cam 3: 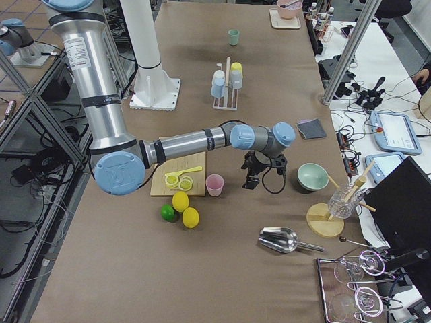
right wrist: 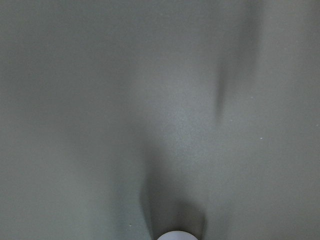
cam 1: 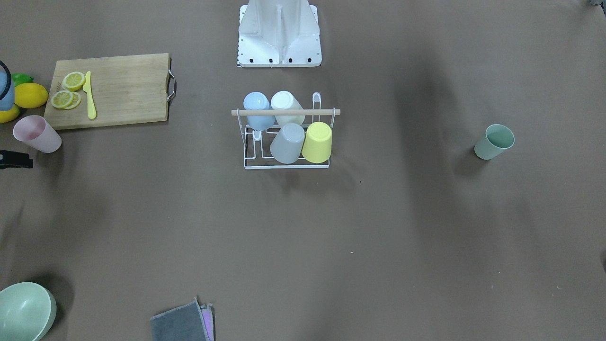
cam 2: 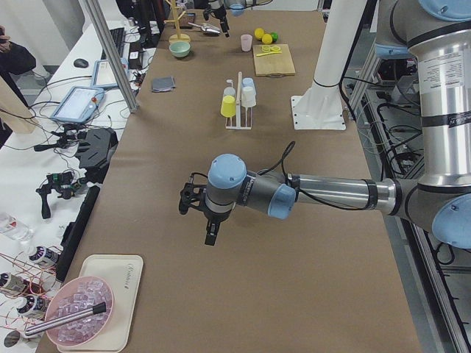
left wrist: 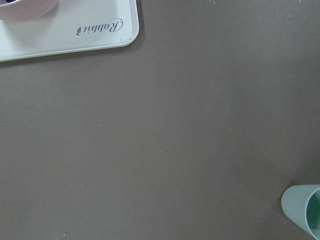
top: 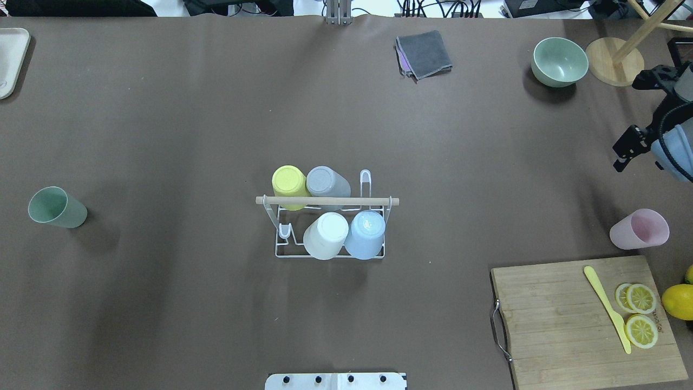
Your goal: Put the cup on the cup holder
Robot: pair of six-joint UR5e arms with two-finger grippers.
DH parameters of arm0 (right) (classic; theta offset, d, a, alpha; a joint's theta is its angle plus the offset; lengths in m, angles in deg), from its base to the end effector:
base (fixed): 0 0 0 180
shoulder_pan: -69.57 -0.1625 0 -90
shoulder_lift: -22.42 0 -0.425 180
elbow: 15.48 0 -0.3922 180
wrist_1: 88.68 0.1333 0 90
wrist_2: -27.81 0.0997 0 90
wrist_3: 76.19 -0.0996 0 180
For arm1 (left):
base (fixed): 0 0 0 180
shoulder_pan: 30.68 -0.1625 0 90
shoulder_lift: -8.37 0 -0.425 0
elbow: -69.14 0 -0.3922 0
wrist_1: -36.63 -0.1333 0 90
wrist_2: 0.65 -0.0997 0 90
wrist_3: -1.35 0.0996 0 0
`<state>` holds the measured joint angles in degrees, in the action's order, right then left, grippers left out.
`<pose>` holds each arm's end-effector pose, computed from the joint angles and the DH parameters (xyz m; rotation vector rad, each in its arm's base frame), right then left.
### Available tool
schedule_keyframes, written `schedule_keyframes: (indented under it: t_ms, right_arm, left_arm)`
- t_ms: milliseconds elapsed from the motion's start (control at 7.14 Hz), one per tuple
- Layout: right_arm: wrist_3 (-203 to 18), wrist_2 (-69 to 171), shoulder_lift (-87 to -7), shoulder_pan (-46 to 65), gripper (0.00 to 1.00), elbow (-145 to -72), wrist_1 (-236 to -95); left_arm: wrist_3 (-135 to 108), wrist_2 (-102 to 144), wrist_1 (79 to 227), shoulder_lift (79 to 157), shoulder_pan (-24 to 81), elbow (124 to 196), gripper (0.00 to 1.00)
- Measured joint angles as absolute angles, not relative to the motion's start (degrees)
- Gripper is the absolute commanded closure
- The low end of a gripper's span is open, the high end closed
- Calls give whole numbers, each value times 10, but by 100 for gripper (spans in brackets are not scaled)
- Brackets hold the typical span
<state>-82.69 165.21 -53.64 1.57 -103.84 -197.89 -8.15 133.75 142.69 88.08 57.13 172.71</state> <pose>-0.1603 -0.5569 0.5704 -0.3141 -0.7742 -0.2048 -0.0470 -0.4354 0.5924 0.2404 0.7954 0.0106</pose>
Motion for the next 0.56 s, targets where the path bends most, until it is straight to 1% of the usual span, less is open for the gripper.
schedule_keyframes:
  t_ms: [560]
  right_arm:
    - [-751, 1656, -502, 31, 2, -973, -2058]
  left_arm:
    - [-81, 1332, 1445, 877, 572, 1709, 2]
